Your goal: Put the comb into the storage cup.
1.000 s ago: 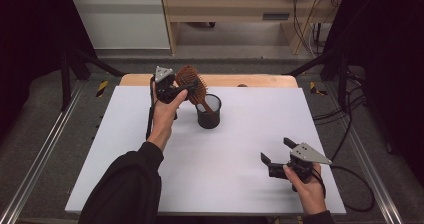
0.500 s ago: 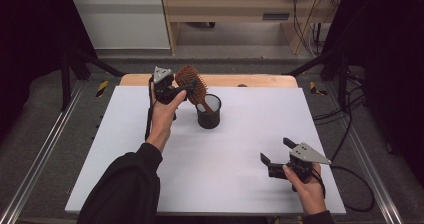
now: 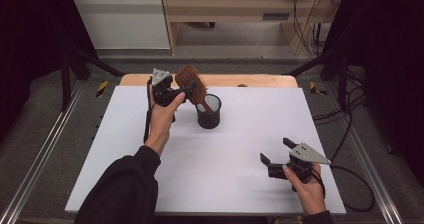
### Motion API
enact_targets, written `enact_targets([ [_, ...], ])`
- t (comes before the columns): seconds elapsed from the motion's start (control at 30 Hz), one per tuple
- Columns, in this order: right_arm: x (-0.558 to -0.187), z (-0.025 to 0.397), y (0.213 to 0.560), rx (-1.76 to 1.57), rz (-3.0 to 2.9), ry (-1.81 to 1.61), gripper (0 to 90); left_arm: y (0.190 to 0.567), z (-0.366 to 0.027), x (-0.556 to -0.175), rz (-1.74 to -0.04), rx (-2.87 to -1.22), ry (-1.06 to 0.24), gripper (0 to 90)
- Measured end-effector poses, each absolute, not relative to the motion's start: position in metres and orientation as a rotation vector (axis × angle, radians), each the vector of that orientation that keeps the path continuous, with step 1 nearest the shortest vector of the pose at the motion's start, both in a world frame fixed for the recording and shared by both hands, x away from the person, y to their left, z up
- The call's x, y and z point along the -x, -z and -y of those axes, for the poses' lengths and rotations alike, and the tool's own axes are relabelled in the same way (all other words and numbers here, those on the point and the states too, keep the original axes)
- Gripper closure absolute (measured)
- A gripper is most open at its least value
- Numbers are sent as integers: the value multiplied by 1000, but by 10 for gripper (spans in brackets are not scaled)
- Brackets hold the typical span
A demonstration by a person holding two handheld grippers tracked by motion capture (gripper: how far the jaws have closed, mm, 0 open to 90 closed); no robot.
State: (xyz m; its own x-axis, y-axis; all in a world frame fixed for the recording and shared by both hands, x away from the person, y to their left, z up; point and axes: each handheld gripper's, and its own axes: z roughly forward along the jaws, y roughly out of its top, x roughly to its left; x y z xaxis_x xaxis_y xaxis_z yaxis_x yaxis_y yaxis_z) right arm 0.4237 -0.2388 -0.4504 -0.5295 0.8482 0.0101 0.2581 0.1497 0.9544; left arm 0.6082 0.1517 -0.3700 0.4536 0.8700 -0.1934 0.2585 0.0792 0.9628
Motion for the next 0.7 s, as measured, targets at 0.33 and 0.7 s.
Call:
enact_targets([
  [0.33, -423, 239, 450, -1053, -1881, -1392, 27, 364, -156, -601, -1055, -1428, -631, 28],
  [0.7, -423, 238, 450, -1048, -1885, -1391, 27, 357, -158, -595, -1025, -1425, -650, 28],
])
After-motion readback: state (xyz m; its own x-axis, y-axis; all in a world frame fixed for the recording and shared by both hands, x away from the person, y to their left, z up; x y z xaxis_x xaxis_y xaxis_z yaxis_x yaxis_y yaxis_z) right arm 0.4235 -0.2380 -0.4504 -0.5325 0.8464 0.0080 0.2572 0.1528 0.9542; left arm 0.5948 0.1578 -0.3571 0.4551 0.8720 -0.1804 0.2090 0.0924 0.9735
